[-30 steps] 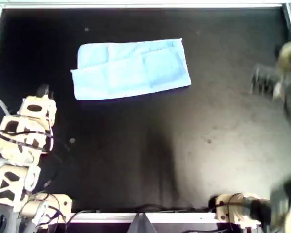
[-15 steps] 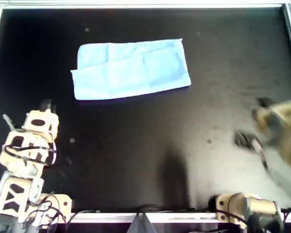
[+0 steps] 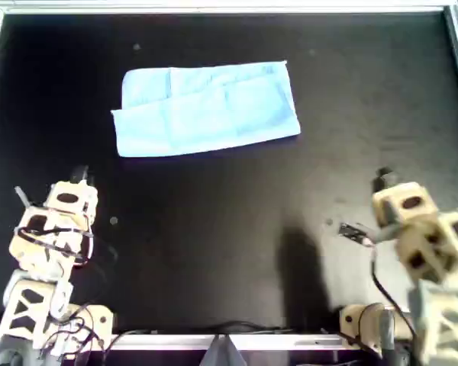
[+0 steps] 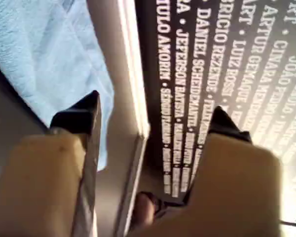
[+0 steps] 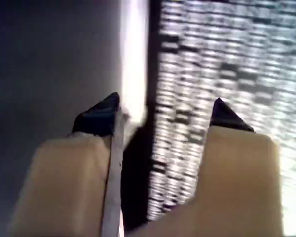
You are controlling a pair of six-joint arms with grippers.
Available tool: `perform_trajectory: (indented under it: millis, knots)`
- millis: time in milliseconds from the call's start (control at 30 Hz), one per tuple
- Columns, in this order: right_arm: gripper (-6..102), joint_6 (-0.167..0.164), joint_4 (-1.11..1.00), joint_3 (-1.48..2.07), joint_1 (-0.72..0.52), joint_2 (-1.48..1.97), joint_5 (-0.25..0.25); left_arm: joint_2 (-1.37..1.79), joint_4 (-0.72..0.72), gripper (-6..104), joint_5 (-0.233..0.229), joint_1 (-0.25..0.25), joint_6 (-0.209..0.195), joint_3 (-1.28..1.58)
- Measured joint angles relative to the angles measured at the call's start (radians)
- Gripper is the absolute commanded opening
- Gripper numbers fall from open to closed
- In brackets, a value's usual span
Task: Fold a cloth
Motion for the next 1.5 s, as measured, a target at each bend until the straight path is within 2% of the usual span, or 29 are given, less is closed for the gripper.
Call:
perform_trajectory:
  millis: [333, 500, 633, 767, 833, 933, 1000, 1033, 1167, 1233, 1333, 1500]
  knots:
    - [73, 0.012, -0.077, 0.193, 0.014, 0.009, 0.0, -0.003, 0.0, 78, 0.002, 0.0, -0.002, 0.048]
    - [73, 0.012, -0.268, 0.204, 0.014, -0.037, 0.0, -0.124, -0.003, 78, 0.003, -0.009, -0.002, 0.048]
    - [73, 0.012, -0.459, 0.195, 0.043, -0.238, 0.0, -0.414, -0.051, 78, -0.003, -0.011, -0.009, -0.075]
    - [74, 0.012, -0.615, 0.055, 0.133, -0.629, 0.0, -0.888, -0.095, 83, 0.0, -0.014, -0.04, -0.402]
    - [78, 0.012, -0.647, -0.078, 0.158, -0.874, 0.0, -1.135, -0.103, 88, -0.012, -0.034, -0.054, -0.557]
    - [86, 0.012, -0.664, -0.325, 0.196, -1.255, 0.0, -1.379, -0.103, 97, 0.0, -0.071, -0.057, -0.692]
    - [89, 0.037, -0.664, -0.491, 0.204, -1.483, 0.0, -1.422, -0.103, 99, -0.003, -0.089, -0.057, -0.724]
    - [90, 0.06, -0.664, -0.56, 0.207, -1.563, 0.0, -1.427, -0.103, 100, -0.003, -0.092, -0.057, -0.739]
    - [89, 0.127, -0.664, -0.727, 0.255, -1.707, 0.002, -1.468, -0.103, 100, -0.006, -0.095, -0.06, -0.813]
    - [89, 0.132, -0.664, -0.765, 0.278, -1.752, 0.008, -1.506, -0.103, 100, -0.006, -0.095, -0.063, -0.844]
    - [89, 0.129, -0.621, -0.828, 0.316, -1.79, 0.054, -1.566, -0.103, 100, -0.006, -0.095, -0.063, -0.89]
    - [89, 0.132, -0.399, -1.058, 0.341, -1.908, 0.117, -1.638, -0.103, 100, -0.006, -0.095, -0.063, -0.953]
